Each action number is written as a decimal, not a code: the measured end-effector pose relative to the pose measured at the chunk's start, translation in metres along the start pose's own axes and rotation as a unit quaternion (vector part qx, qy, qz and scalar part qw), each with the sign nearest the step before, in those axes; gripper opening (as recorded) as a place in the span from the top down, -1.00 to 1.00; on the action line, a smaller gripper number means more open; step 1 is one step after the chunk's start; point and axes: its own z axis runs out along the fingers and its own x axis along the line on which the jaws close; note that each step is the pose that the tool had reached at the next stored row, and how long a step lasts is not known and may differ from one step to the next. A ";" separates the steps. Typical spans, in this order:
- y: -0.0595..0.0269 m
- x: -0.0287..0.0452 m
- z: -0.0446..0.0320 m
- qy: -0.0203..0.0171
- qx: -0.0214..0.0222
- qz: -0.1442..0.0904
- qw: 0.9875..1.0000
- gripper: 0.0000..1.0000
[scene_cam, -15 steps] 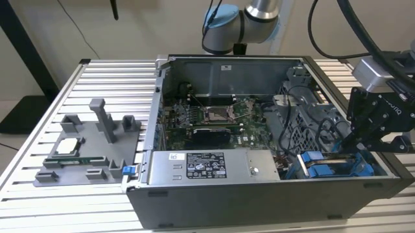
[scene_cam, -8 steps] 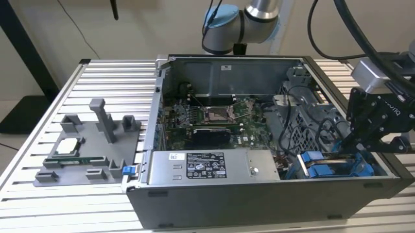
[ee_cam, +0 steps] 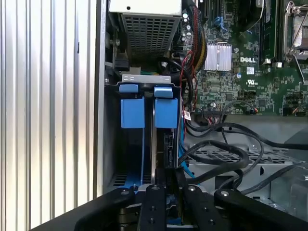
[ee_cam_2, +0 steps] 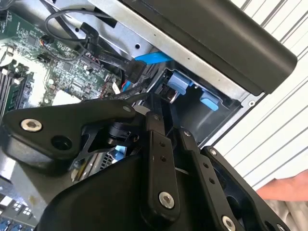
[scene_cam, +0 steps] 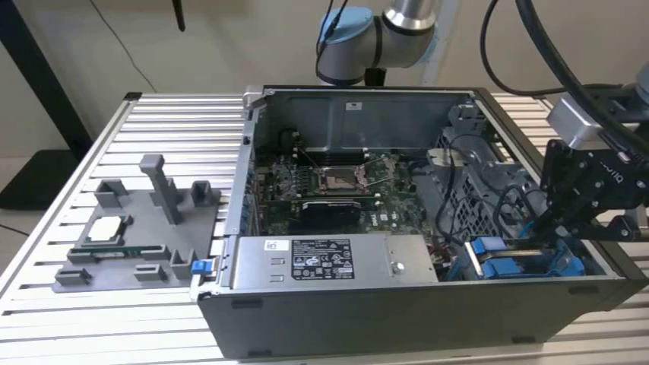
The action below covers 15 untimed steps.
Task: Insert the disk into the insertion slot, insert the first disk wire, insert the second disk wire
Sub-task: 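Insert the first disk wire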
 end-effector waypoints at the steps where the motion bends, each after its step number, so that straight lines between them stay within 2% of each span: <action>1: -0.0002 -0.0002 0.0005 0.000 0.000 0.000 1.000 1.00; 10: -0.0004 -0.0025 0.0029 -0.001 0.002 0.003 1.000 1.00; 15: -0.0006 -0.0031 0.0040 -0.002 0.003 0.016 1.000 1.00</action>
